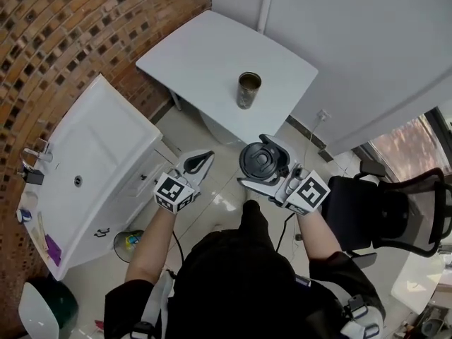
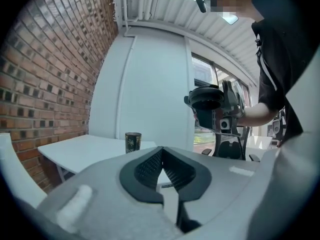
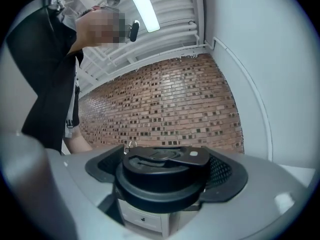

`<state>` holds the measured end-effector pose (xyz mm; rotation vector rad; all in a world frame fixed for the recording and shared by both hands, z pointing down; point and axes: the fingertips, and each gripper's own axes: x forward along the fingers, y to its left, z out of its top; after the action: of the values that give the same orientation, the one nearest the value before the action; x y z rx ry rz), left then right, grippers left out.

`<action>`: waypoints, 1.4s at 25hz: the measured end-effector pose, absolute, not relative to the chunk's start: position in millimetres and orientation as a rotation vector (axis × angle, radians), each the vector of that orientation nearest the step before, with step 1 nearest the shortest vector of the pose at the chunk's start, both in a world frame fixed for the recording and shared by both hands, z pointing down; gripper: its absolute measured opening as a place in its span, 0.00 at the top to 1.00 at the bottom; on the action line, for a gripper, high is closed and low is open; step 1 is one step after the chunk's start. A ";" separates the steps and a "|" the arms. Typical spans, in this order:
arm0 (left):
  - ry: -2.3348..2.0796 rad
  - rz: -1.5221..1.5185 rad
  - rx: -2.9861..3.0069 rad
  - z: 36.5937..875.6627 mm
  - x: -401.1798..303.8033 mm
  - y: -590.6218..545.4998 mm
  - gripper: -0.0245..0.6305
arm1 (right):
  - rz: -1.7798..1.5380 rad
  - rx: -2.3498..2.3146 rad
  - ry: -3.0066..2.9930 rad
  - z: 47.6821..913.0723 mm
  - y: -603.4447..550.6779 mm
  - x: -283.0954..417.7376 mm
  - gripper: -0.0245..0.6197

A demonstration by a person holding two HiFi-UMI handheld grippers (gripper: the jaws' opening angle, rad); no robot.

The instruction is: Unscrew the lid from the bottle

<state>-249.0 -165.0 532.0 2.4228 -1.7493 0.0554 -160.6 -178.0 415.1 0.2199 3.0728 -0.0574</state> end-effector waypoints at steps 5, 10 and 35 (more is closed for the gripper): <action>-1.792 0.020 2.437 506.1 -244.9 -136.3 0.96 | -0.040 0.174 3.055 399.7 -146.8 -149.9 0.22; -1.788 0.012 2.457 479.3 -235.8 -113.7 0.96 | 0.025 0.188 3.057 384.0 -127.4 -131.9 0.22; -2.026 -0.014 2.321 456.7 -153.0 -51.5 0.96 | -0.003 0.125 3.166 401.4 -143.3 -8.8 0.21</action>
<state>-153.0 -51.5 456.7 2.3211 -2.0256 -0.0141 -8.8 -143.3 401.4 0.1246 3.1662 -0.0030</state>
